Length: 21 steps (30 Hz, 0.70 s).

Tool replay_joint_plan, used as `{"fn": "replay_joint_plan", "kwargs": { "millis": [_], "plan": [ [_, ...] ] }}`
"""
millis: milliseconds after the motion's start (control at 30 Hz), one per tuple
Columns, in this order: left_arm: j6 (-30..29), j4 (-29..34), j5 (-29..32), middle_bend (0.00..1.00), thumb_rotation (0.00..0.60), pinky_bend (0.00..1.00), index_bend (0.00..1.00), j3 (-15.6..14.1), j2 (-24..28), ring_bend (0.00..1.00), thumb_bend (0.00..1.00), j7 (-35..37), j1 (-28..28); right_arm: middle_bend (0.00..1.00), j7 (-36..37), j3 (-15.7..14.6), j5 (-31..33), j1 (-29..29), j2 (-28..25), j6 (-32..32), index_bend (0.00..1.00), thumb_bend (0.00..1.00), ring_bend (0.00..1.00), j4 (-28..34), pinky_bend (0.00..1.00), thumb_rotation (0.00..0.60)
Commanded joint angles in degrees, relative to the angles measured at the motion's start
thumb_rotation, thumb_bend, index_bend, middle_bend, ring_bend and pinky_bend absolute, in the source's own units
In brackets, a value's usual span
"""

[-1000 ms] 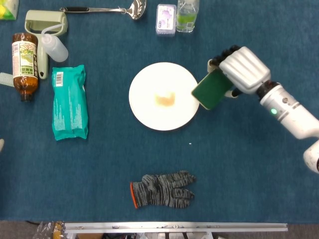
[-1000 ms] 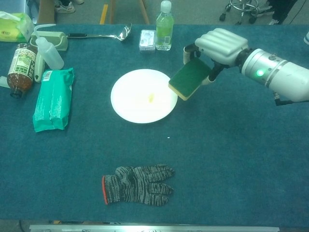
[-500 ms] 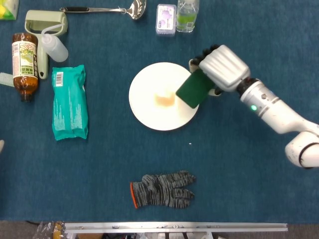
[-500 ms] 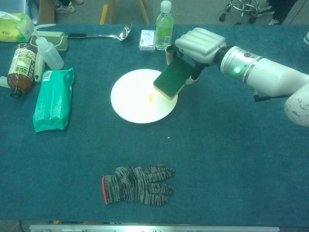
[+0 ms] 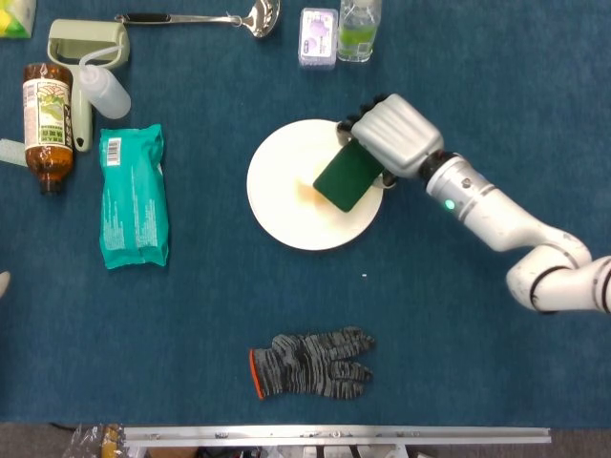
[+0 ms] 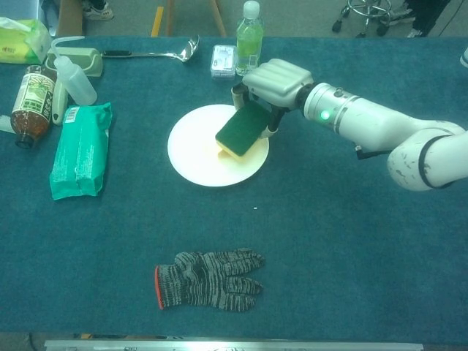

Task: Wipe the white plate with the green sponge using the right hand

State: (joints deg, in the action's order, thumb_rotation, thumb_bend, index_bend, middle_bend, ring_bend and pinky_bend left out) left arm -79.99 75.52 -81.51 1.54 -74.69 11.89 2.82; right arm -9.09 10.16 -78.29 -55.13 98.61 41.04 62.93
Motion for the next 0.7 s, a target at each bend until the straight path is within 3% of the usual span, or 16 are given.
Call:
{"fn": "replay_joint_plan", "kwargs": {
  "millis": [33, 467, 700],
  "plan": [
    [0.4, -0.5, 0.2, 0.04, 0.600, 0.20, 0.30, 0.0, -0.2, 0.00, 0.21, 0.6, 0.0, 0.50, 2.1, 0.2, -0.1, -1.2, 2.2, -0.7, 0.47, 0.08, 0.39, -2.9, 0.38, 0.600],
    [0.5, -2.9, 0.0, 0.04, 0.600, 0.20, 0.30, -0.3, -1.2, 0.00, 0.21, 3.1, -0.4, 0.50, 6.6, 0.2, -1.3, -4.0, 6.7, -1.0, 0.47, 0.09, 0.39, -10.4, 0.38, 0.600],
    [0.4, -3.2, 0.0, 0.04, 0.600, 0.20, 0.30, -0.3, -1.3, 0.00, 0.21, 3.5, -0.6, 0.50, 6.0, -0.7, -1.2, -4.0, 6.6, -1.9, 0.47, 0.09, 0.39, -11.4, 0.38, 0.600]
  ]
}}
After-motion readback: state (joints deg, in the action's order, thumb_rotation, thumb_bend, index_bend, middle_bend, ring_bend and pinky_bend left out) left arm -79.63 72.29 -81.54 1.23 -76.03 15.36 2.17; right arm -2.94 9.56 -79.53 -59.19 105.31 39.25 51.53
